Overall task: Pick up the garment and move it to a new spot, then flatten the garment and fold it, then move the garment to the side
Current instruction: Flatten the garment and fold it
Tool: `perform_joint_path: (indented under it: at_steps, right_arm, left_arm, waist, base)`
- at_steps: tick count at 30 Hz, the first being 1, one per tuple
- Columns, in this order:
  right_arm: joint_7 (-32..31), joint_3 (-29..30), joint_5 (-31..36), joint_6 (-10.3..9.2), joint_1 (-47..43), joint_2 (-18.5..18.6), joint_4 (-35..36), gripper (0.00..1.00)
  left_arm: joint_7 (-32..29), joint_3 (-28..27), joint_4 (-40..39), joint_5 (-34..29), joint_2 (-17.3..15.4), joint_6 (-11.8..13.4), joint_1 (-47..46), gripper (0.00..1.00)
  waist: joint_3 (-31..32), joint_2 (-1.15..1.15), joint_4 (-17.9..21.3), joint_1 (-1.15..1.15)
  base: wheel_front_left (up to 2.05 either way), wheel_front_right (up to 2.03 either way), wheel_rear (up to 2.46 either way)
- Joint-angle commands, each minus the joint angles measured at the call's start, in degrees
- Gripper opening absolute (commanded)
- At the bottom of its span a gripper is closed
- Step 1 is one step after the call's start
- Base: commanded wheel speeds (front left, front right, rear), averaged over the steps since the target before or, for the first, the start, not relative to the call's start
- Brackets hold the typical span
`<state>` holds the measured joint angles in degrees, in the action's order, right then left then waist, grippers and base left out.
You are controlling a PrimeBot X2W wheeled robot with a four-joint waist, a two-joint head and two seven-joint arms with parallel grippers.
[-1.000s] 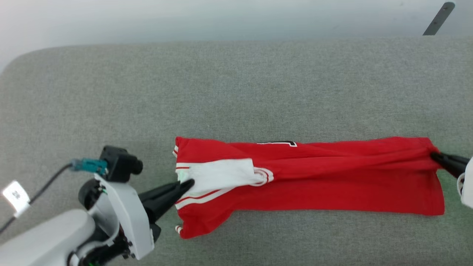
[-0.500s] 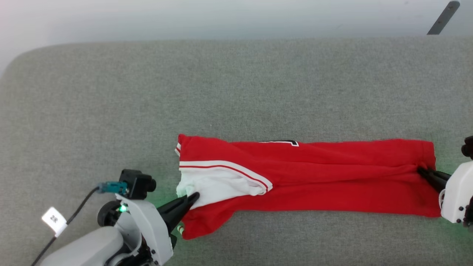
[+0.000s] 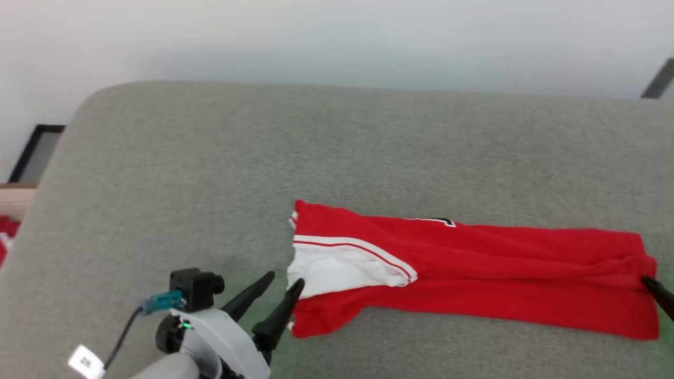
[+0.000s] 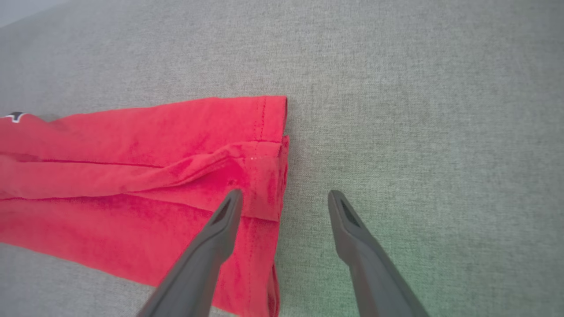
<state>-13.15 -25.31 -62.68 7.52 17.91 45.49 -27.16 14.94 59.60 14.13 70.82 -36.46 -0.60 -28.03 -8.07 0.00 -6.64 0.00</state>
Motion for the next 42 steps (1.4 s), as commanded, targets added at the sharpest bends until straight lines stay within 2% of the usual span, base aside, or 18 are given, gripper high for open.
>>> perform_joint_path:
  at_steps: [1,10,18,24,28,34,35,36,37,38,42]
  right_arm:
    - [-0.30,1.25,-0.28,-0.06,-1.45,0.30,0.05,1.00]
    - [-5.85,7.95,-0.47,-0.06,-6.94,-0.23,-1.74,1.00]
    - [-13.15,12.35,1.52,-0.06,-7.30,-2.62,-4.37,1.00]
    - [-17.31,15.03,5.31,-0.06,-4.53,-5.21,-7.51,1.00]
    - [-19.75,16.26,8.27,-0.06,-2.18,-7.59,-9.74,1.00]
    - [-22.77,16.46,13.35,-0.06,0.19,-11.77,-12.91,1.00]
    - [-23.17,16.41,13.86,-0.03,0.30,-12.51,-12.85,0.76]
    - [-23.35,16.53,14.10,0.00,0.39,-13.07,-12.74,0.38]
    - [-23.24,16.76,14.36,0.00,0.66,-13.48,-12.47,0.09]
    - [-22.90,17.08,14.52,0.00,0.98,-13.82,-12.21,0.00]
    - [-21.70,18.49,14.75,-0.02,1.16,-13.54,-10.99,0.00]
  left_arm:
    - [0.21,-2.57,-0.51,-1.82,1.29,0.55,2.13,1.00]
    - [0.17,-18.99,0.69,-14.51,8.76,0.16,14.86,1.00]
    - [0.16,-30.66,-0.02,-33.65,12.74,2.36,19.61,1.00]
    - [0.15,-37.93,-3.74,-46.99,16.07,4.14,21.78,1.00]
    - [0.15,-41.19,-5.74,-52.63,18.67,3.26,23.14,1.00]
    - [0.15,-44.05,-4.77,-57.53,22.25,0.88,23.88,1.00]
    - [0.16,-44.42,-4.58,-58.12,22.81,0.42,23.71,1.00]
    - [0.16,-44.79,-4.27,-58.66,23.36,0.03,23.61,1.00]
    - [0.16,-45.23,-3.85,-59.38,23.69,-0.36,23.61,1.00]
    - [0.16,-45.76,-3.72,-59.85,24.07,-0.61,23.51,1.00]
    - [0.16,-47.84,-3.81,-61.60,25.17,-1.67,24.01,1.00]
  waist:
    - [1.39,0.00,-2.95,0.00]
    - [2.56,0.00,-7.84,0.00]
    - [3.62,0.00,-9.24,0.00]
    - [4.01,0.00,-9.48,0.00]
    - [3.75,0.00,-9.49,0.00]
    - [1.96,0.00,-9.64,0.00]
    - [1.66,0.00,-9.66,0.00]
    - [1.40,0.00,-9.65,0.00]
    - [1.15,0.00,-9.55,0.00]
    - [0.91,0.00,-9.42,0.00]
    - [0.45,0.00,-8.36,0.00]
  base:
    - [0.00,0.00,0.00]
    - [0.00,0.00,0.00]
    - [0.00,0.00,0.00]
    - [0.00,0.00,0.00]
    - [0.00,0.00,0.00]
    - [0.00,0.00,0.00]
    - [0.00,0.00,0.00]
    - [0.00,0.00,0.00]
    - [0.00,0.00,0.00]
    - [0.00,0.00,0.00]
    - [0.00,0.00,0.00]
